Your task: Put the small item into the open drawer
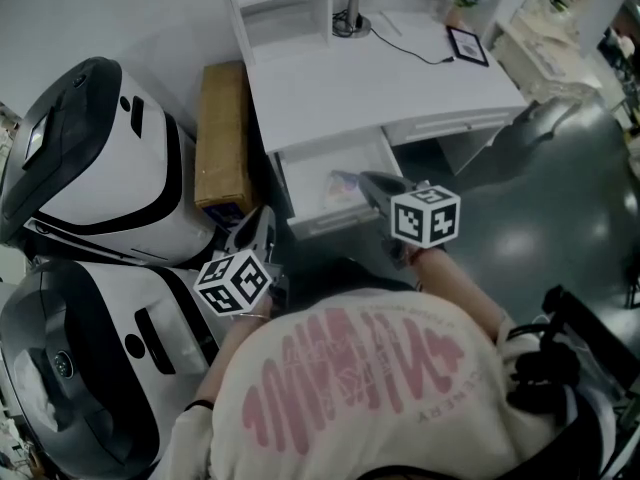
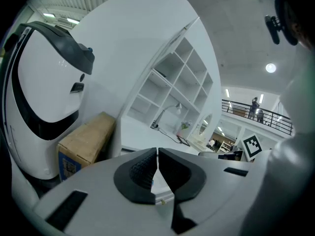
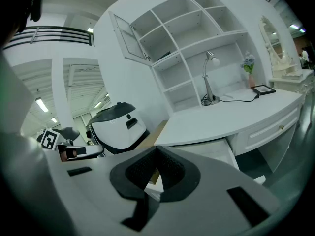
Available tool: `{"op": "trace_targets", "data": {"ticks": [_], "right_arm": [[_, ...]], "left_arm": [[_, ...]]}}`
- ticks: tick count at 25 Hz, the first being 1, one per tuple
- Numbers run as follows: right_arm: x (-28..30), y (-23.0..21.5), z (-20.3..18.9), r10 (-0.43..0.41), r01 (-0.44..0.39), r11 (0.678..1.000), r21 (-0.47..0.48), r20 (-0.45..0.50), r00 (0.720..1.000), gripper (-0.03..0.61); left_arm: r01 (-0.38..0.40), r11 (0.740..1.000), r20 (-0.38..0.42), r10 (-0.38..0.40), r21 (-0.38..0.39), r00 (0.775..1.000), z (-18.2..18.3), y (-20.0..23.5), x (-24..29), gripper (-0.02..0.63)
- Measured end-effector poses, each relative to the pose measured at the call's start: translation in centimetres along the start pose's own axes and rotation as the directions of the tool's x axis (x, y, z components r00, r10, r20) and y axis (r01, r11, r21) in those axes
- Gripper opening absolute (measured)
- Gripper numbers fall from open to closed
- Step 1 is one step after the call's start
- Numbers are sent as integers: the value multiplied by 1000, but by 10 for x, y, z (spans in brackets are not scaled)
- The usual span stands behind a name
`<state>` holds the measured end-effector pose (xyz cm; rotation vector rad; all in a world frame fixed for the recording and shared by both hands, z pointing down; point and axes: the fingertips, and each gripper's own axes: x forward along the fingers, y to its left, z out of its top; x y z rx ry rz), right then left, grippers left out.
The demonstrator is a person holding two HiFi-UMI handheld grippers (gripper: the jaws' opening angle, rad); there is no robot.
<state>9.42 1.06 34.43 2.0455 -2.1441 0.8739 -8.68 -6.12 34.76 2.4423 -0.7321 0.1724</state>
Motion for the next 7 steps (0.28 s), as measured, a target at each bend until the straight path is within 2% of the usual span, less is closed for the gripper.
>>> {"op": "trace_targets", "data": {"ticks": [7], "right_arm": [[-2,-3,-1,-4,4,1000,-2,-6,1000,17]], "left_arm": [[7,1000,-4,-7,3,1000,-1,-3,3,38]]}}
